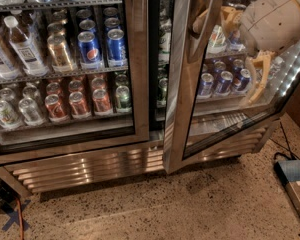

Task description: Open right fridge door

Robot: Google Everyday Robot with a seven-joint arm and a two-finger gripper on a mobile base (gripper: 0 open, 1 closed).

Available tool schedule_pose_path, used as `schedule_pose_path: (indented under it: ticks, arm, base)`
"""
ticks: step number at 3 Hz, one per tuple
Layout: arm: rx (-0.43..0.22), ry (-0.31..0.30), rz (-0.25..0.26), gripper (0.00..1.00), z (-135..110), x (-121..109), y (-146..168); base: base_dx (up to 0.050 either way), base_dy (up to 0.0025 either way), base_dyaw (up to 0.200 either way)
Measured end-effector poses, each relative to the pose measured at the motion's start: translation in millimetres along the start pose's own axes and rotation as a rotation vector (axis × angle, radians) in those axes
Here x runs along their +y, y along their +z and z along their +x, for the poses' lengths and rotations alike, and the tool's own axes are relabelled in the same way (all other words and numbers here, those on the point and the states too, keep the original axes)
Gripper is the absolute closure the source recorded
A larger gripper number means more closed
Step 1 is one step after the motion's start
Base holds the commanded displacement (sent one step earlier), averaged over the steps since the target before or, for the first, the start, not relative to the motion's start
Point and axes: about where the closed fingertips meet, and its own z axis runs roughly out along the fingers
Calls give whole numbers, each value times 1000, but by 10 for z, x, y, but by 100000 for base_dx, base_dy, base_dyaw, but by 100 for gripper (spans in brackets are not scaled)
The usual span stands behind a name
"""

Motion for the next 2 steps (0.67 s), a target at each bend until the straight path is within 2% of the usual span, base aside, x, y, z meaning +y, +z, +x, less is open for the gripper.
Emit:
schedule_pose_path:
  ticks: [2]
  arm:
    - [0, 0, 0, 0, 5, -4, -4]
  base:
    - [0, 0, 0]
